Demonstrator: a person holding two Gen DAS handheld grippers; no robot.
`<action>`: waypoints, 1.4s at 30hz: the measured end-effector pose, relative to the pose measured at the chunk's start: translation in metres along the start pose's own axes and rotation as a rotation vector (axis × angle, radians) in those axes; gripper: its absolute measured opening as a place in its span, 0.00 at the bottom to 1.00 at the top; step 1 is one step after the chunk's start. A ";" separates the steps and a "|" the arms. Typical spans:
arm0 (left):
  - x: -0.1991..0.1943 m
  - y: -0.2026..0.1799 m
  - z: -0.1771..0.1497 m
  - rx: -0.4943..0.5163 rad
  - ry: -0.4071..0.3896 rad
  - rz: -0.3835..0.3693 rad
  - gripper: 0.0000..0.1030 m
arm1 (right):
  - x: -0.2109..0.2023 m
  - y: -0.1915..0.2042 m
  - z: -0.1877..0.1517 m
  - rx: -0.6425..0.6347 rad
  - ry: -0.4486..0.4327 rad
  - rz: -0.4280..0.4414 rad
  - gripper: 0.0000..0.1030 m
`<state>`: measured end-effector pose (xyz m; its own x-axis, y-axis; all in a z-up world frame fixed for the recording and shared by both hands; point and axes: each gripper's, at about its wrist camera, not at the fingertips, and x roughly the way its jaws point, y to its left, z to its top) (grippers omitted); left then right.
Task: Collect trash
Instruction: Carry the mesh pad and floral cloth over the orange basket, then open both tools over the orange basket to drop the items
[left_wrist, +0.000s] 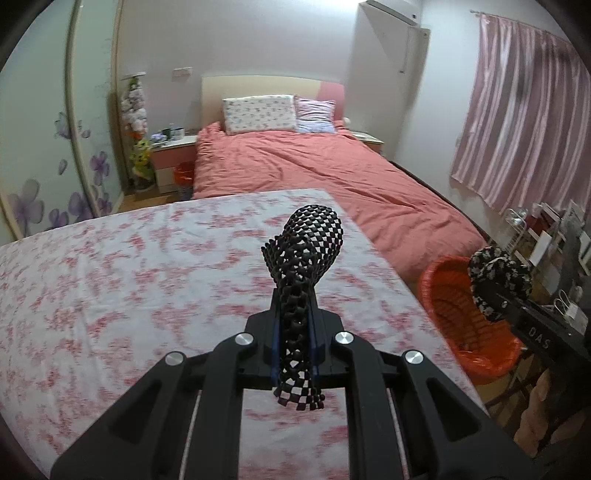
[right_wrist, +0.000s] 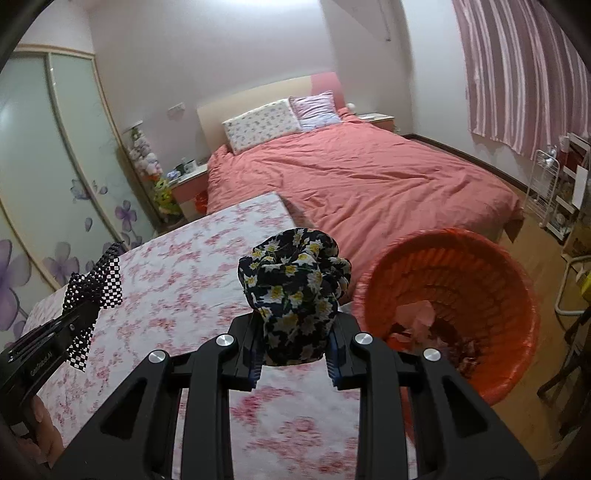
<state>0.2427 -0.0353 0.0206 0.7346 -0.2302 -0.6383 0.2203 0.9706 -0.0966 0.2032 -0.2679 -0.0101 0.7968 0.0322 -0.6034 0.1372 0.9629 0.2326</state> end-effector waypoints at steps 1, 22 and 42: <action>0.002 -0.007 0.000 0.006 0.003 -0.010 0.12 | -0.001 -0.006 0.000 0.007 -0.002 -0.006 0.26; 0.048 -0.153 -0.011 0.146 0.079 -0.204 0.12 | 0.002 -0.099 0.000 0.140 -0.020 -0.106 0.26; 0.118 -0.219 -0.019 0.154 0.189 -0.288 0.34 | 0.022 -0.161 0.010 0.249 -0.006 -0.088 0.54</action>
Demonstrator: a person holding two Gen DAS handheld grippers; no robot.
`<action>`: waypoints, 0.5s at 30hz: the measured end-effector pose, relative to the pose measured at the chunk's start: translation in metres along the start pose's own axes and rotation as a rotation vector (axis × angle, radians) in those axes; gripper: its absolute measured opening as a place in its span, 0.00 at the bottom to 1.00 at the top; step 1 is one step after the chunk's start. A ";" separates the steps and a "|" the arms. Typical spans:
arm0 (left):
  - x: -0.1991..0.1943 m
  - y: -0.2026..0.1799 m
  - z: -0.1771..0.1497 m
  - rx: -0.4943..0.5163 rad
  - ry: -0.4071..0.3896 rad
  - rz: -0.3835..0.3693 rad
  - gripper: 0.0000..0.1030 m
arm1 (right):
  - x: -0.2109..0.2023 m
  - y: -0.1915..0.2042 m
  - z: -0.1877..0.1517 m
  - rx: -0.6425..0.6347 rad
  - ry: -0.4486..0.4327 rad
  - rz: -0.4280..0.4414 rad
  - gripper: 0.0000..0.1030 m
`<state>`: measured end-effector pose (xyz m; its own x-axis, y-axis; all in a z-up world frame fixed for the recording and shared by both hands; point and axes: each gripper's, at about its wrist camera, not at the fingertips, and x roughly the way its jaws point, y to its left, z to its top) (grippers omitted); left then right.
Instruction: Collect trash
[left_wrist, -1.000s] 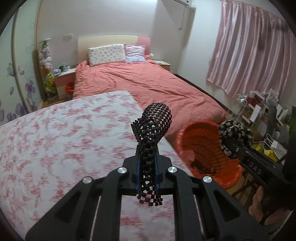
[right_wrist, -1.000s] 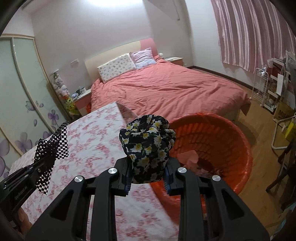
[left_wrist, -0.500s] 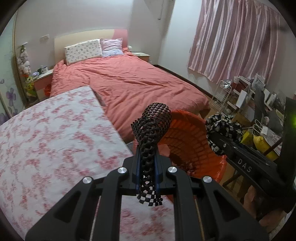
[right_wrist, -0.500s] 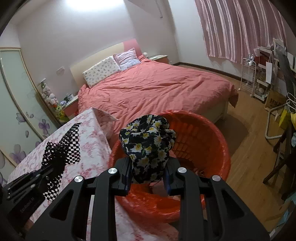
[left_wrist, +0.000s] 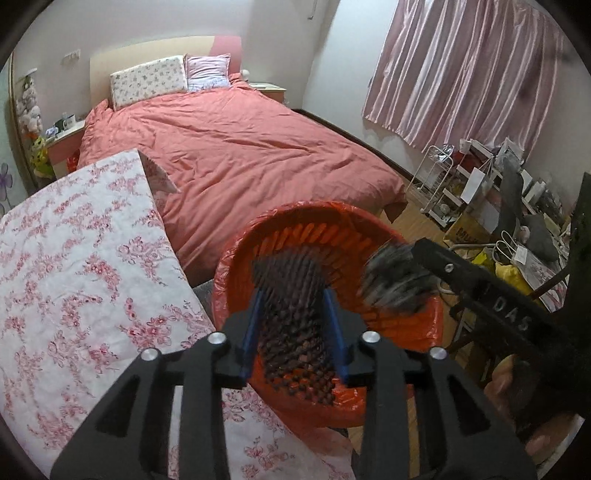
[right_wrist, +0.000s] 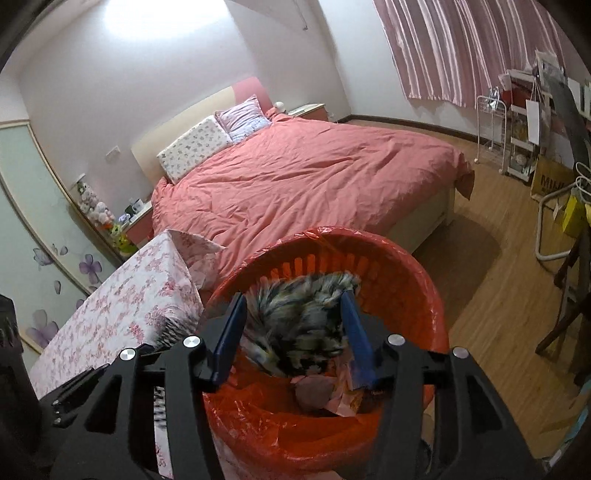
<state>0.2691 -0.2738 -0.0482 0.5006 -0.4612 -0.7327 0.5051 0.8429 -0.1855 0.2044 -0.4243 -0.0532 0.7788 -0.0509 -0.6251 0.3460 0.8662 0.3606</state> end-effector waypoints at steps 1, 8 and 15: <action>0.001 0.001 0.000 -0.003 0.003 0.003 0.36 | 0.000 -0.002 -0.001 0.005 0.001 -0.002 0.55; -0.013 0.017 -0.010 0.002 -0.014 0.058 0.46 | -0.014 0.004 -0.007 -0.030 -0.031 -0.043 0.67; -0.062 0.034 -0.035 -0.001 -0.083 0.108 0.67 | -0.056 0.025 -0.024 -0.141 -0.155 -0.097 0.89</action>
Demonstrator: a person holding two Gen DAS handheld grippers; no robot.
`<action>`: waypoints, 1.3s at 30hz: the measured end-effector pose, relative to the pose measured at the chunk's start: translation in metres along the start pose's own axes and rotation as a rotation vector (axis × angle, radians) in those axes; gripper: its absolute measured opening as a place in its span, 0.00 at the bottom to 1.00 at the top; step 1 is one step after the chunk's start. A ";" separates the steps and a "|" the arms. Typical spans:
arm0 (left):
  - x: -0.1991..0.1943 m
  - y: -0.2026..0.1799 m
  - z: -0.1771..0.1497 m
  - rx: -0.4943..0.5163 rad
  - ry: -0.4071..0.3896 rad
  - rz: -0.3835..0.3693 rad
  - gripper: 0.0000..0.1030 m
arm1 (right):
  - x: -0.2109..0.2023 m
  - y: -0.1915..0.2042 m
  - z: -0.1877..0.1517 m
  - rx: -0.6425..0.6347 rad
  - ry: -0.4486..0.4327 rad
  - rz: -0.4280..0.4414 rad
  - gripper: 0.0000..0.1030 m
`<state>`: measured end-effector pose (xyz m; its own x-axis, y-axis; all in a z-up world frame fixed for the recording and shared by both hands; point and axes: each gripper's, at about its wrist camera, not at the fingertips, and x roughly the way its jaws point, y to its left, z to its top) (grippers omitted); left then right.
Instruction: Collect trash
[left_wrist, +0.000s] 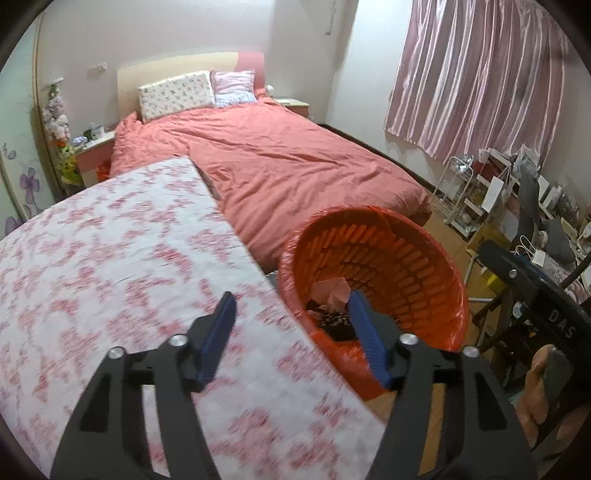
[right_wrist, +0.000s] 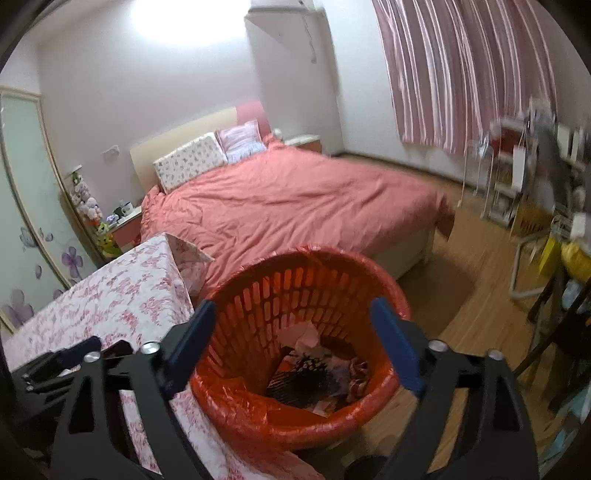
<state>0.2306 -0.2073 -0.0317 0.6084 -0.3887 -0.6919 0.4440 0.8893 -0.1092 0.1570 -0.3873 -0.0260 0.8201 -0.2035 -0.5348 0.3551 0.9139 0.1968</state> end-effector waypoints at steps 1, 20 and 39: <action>-0.010 0.004 -0.006 -0.001 -0.011 0.004 0.72 | -0.009 0.004 -0.003 -0.018 -0.022 -0.005 0.90; -0.161 0.062 -0.113 -0.102 -0.212 0.292 0.96 | -0.119 0.072 -0.064 -0.247 -0.190 -0.106 0.98; -0.237 0.072 -0.167 -0.178 -0.321 0.416 0.96 | -0.161 0.096 -0.108 -0.130 -0.207 -0.155 0.98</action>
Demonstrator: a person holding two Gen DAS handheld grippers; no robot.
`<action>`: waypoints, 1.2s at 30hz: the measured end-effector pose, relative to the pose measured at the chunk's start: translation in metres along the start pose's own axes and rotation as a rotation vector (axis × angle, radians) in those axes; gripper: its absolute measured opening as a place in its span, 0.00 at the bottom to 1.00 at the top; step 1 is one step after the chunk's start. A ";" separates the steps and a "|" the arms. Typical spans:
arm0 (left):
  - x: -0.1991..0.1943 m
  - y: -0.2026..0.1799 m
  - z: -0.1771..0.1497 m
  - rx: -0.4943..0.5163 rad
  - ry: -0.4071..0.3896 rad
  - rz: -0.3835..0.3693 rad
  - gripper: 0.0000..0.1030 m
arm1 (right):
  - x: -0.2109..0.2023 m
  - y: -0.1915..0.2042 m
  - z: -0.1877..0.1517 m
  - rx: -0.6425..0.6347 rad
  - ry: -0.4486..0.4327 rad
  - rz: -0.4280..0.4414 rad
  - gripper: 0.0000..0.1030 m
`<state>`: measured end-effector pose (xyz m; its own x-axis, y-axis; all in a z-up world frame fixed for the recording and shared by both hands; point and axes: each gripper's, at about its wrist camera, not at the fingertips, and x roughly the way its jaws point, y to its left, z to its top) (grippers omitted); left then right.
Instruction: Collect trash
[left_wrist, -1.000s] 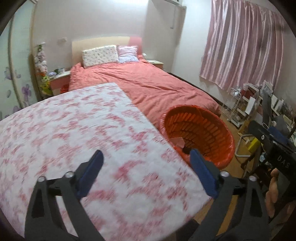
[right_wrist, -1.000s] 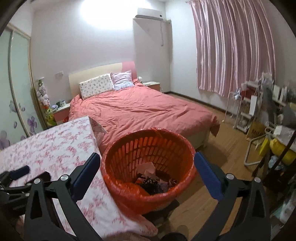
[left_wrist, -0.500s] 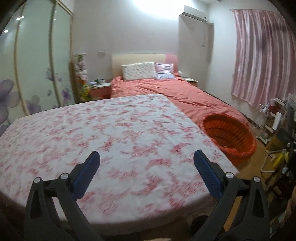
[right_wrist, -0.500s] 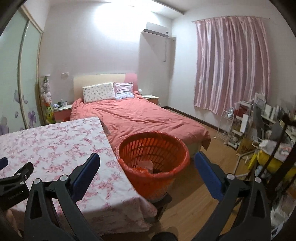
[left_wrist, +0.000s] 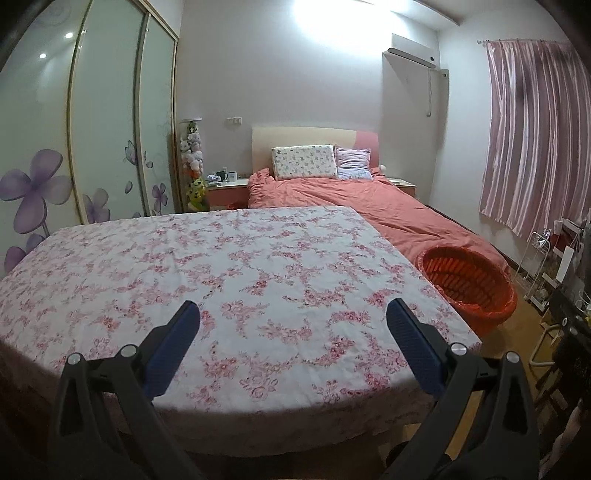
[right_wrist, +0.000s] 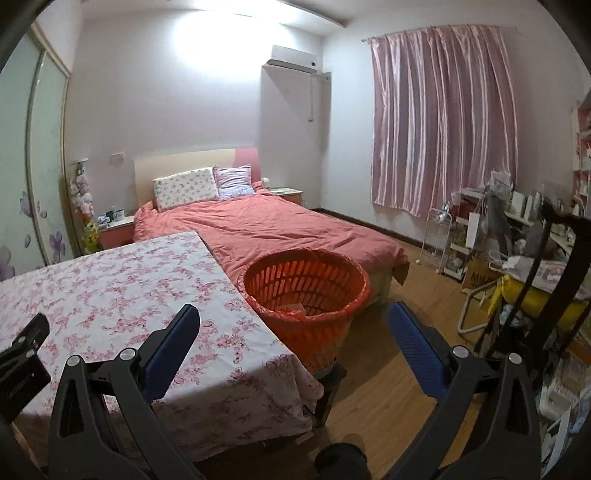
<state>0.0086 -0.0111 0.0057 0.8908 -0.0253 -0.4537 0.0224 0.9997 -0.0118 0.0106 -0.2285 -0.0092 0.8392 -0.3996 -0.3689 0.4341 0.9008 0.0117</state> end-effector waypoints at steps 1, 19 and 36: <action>-0.001 0.001 -0.001 -0.004 0.001 0.002 0.96 | 0.000 0.001 0.001 -0.001 0.004 -0.006 0.98; 0.015 0.013 -0.011 -0.049 0.051 0.034 0.96 | 0.012 0.011 -0.015 -0.039 0.117 -0.026 0.98; 0.016 0.007 -0.008 -0.038 0.035 0.052 0.96 | 0.016 0.005 -0.010 -0.018 0.123 -0.033 0.98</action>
<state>0.0196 -0.0041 -0.0092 0.8737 0.0257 -0.4857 -0.0408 0.9990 -0.0207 0.0234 -0.2284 -0.0249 0.7779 -0.4060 -0.4796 0.4535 0.8911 -0.0187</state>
